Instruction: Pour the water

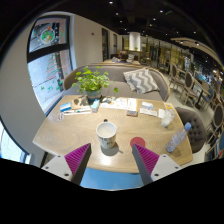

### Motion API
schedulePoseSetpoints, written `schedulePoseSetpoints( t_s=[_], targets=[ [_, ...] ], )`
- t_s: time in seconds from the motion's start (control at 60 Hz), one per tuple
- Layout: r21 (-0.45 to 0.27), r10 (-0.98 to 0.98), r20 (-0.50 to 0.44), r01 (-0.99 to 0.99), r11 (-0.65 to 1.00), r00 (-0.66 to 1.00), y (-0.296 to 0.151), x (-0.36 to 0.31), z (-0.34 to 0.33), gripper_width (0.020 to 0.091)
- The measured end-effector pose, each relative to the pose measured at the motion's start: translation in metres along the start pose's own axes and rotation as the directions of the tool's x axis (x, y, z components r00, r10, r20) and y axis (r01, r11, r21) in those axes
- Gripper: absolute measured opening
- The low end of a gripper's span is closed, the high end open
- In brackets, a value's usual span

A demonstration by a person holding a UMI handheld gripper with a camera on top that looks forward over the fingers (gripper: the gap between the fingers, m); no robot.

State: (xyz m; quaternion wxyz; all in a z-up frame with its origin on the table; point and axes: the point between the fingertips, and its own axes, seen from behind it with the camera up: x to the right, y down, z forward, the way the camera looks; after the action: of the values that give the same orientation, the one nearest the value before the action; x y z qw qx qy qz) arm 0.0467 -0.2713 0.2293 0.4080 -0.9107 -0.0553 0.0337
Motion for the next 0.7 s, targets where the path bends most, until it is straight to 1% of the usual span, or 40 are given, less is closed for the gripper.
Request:
schedulePoseSetpoints(
  t_s=[0.083,0.1,0.117,0.217,0.433,0.567,0.7],
  targets=[
    [-0.006,0.014,0.003,-0.014,1.000,1.000,0.004,0.027,0.000,0.0845],
    [-0.004,0.018,0.000,-0.018,1.000,1.000,0.004,0.013,0.000,0.0844],
    [-0.001,0.018,0.005,-0.018,1.000,1.000,0.009,0.038,-0.001,0.0842],
    [0.009,0.016,-0.001,-0.016,1.000,1.000,0.026,0.083,-0.002,0.0845],
    [0.021,0.023,-0.058,-0.022,1.000,0.998,0.080,0.205,0.011,0.0842],
    [0.054,0.046,-0.108,-0.040,0.998,0.993,0.100,0.279,0.033,0.0845],
    [0.112,0.082,-0.119,-0.068,0.991,0.990,0.092,0.329,0.069,0.0845]
  ],
)
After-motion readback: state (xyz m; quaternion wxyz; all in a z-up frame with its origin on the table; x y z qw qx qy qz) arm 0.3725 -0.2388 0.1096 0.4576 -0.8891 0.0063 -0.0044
